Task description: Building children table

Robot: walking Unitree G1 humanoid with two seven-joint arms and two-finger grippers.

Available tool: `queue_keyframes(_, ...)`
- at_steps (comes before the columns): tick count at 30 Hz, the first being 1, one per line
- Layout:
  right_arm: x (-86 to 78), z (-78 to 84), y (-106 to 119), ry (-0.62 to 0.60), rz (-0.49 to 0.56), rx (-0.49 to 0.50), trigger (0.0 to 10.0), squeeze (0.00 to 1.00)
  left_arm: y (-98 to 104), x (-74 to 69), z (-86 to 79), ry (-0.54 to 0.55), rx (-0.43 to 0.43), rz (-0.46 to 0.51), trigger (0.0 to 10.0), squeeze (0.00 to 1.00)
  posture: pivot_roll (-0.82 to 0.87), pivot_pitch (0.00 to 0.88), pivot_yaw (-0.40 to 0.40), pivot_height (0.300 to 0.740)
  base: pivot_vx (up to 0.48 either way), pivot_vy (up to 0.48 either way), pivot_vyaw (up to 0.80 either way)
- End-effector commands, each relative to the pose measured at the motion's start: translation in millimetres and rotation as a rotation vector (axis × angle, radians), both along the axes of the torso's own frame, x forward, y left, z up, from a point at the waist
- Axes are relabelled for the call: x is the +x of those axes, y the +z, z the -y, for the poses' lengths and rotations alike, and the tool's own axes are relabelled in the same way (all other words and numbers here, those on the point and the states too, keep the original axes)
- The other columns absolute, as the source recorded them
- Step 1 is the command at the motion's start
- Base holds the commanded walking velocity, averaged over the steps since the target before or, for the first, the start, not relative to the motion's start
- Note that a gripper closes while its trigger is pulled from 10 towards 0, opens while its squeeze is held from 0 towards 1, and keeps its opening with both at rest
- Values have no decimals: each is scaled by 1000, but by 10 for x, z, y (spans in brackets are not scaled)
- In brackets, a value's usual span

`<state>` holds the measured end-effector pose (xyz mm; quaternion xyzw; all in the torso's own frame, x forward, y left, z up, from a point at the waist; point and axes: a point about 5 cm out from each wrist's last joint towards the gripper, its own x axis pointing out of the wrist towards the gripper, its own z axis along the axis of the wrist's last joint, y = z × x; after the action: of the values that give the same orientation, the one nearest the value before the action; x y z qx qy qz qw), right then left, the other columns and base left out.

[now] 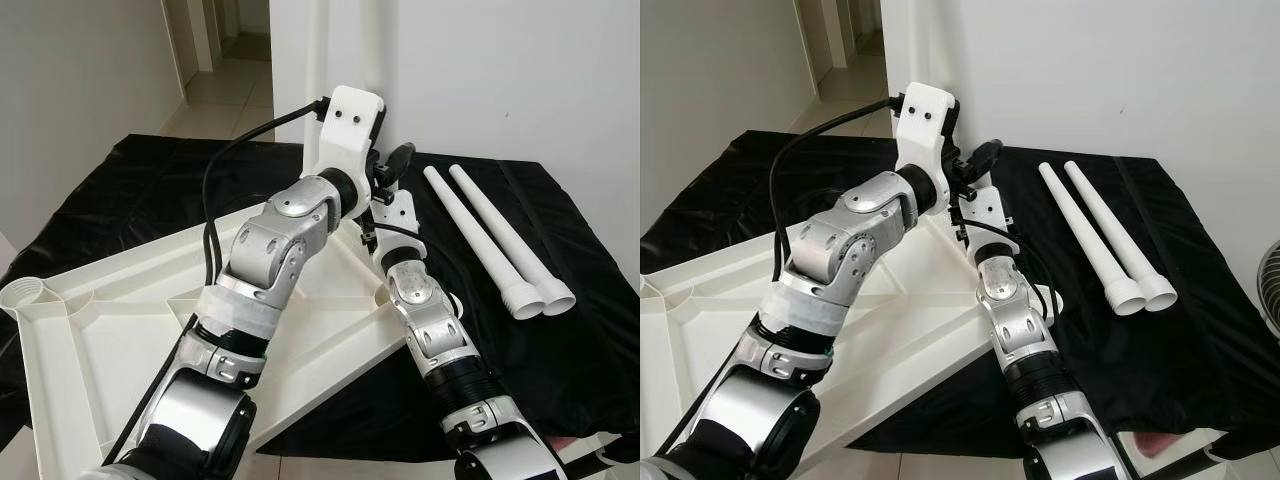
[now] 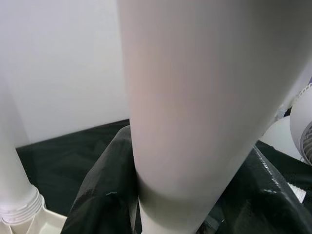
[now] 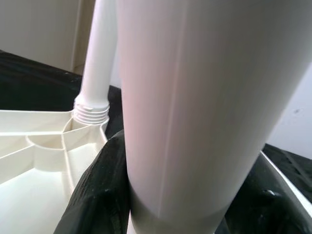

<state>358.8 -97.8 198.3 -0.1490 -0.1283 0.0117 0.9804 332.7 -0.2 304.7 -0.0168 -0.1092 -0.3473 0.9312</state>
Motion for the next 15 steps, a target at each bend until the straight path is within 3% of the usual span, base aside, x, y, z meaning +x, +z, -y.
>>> queue_keyframes(1,26,51,-32,-43,-16,-7,1451,0,98,-14,16,23,5,59,10000,0,-11,0,-9,740,0,0,0)
queue_keyframes(3,30,59,-29,-49,-17,-3,1451,0,95,-15,16,21,5,59,10000,0,-11,0,-9,740,0,0,0)
queue_keyframes(4,41,71,-26,-56,-22,8,10000,0,91,-15,13,7,-25,37,10000,1000,-10,0,-9,740,0,0,0)
queue_keyframes(13,45,34,-24,-25,-22,10,10000,0,143,-3,-8,12,-66,37,10000,1000,-11,0,-2,740,0,0,0)
queue_keyframes(14,41,28,-29,-22,-24,15,10000,0,163,6,-23,22,-81,42,10000,353,-11,0,-2,740,0,0,0)
queue_keyframes(15,39,32,-36,-24,-28,25,10000,0,180,11,-35,27,-95,45,10000,0,-11,0,-2,740,0,0,0)
